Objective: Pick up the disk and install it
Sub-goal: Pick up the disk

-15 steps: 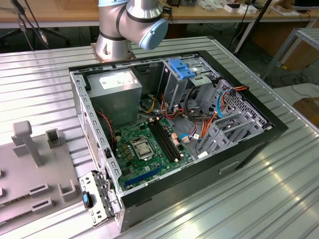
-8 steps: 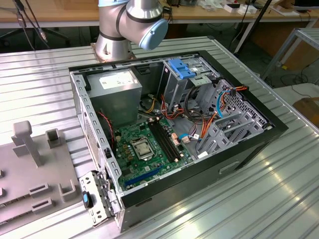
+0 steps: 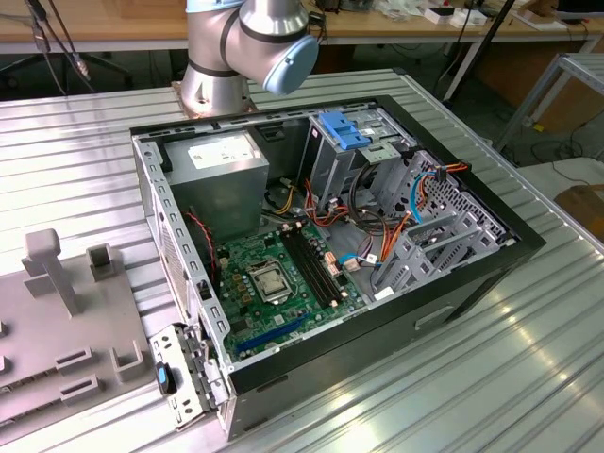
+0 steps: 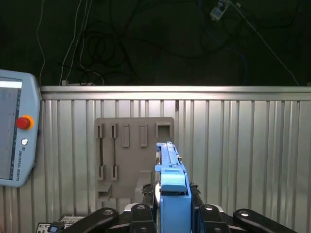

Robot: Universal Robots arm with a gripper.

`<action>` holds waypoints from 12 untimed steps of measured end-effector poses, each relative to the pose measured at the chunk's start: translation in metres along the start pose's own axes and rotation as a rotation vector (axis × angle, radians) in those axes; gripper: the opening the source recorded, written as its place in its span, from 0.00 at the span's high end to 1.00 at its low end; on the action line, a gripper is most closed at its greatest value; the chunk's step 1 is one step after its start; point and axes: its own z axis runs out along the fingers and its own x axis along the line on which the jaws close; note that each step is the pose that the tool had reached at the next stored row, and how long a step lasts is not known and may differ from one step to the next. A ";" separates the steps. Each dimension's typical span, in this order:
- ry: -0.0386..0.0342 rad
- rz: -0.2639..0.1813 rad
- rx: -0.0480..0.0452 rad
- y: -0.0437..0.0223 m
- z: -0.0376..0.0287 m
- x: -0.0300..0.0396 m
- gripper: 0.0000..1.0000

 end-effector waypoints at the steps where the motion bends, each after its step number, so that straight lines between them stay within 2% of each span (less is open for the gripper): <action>1: 0.0001 0.000 -0.0001 -0.0041 0.0001 0.0000 0.63; 4: 0.0000 0.000 -0.0001 -0.0125 0.0006 0.0000 0.63; 9: 0.0001 0.000 -0.0001 -0.0346 0.0017 0.0001 0.63; 12: 0.0000 0.000 0.0000 -0.0455 0.0023 0.0001 0.63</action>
